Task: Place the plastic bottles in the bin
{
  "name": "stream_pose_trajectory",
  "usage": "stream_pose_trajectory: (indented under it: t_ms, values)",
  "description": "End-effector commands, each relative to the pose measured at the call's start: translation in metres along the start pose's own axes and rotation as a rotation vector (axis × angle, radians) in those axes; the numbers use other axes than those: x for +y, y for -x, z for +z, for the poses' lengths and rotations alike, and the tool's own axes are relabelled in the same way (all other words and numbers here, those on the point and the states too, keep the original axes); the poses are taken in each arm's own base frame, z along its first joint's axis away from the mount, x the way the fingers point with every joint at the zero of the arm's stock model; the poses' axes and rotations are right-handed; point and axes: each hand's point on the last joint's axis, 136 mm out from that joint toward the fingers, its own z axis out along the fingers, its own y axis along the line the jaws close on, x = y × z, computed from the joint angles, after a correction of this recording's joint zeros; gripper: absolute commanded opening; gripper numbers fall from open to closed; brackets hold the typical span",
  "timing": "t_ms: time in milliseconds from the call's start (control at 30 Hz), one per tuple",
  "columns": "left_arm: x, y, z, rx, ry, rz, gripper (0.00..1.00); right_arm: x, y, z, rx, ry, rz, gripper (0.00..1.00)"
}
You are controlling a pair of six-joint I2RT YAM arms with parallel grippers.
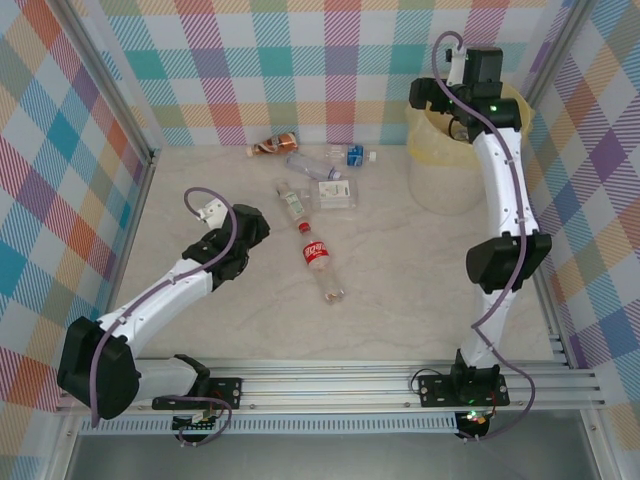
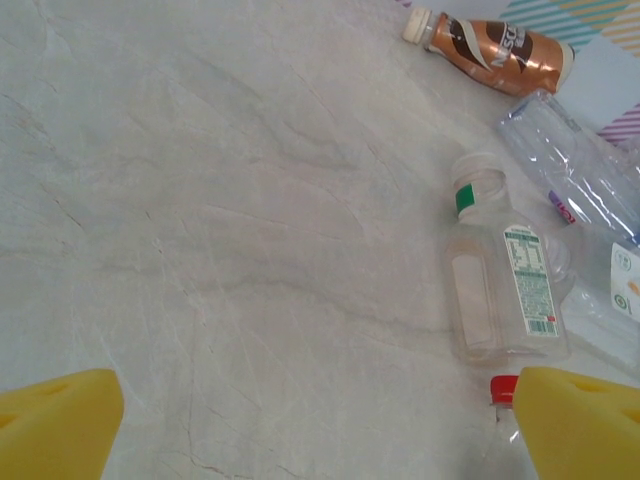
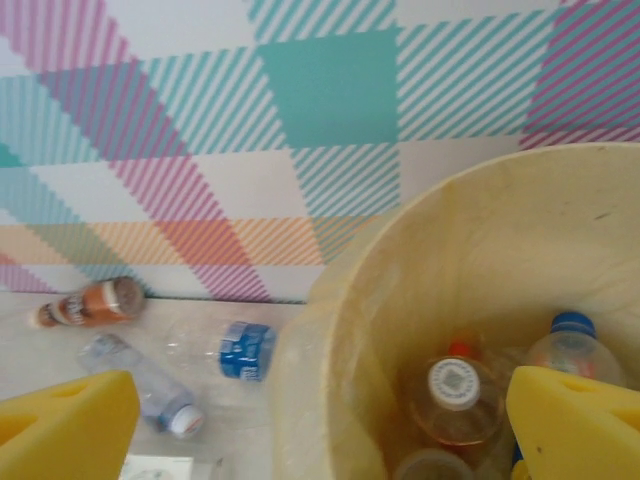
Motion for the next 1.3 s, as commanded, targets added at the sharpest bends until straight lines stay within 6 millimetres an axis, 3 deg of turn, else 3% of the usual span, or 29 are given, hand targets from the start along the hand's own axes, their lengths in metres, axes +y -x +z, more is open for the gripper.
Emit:
stream_pose_trajectory:
  t_ms: [0,267,467,633,867,1100,1267]
  values:
    - [-0.013,0.004,0.003,0.025,-0.045,0.005,1.0,0.028,0.014,-0.039,-0.05,0.14,0.034,1.0]
    - [-0.03,-0.013,0.019,0.113,-0.078,0.016,1.0,0.071,-0.016,-0.075,-0.066,0.377,0.116,1.0]
    - [-0.03,-0.02,0.025,0.15,-0.057,0.005,1.0,0.116,-0.067,-0.098,-0.001,0.497,0.092,1.0]
    - [-0.034,-0.027,0.032,0.196,-0.056,-0.019,1.0,0.129,-0.121,-0.091,0.07,0.384,0.065,1.0]
    - [-0.046,-0.055,0.042,0.322,-0.086,-0.025,1.0,0.138,-0.196,-0.071,0.221,0.299,0.143,1.0]
    - [-0.025,-0.054,0.047,0.306,0.012,-0.08,1.0,0.19,-0.284,-0.051,0.475,0.39,0.08,1.0]
    - [-0.013,-0.05,0.047,0.298,0.044,-0.102,1.0,0.228,-0.328,-0.041,0.602,0.425,-0.008,0.99]
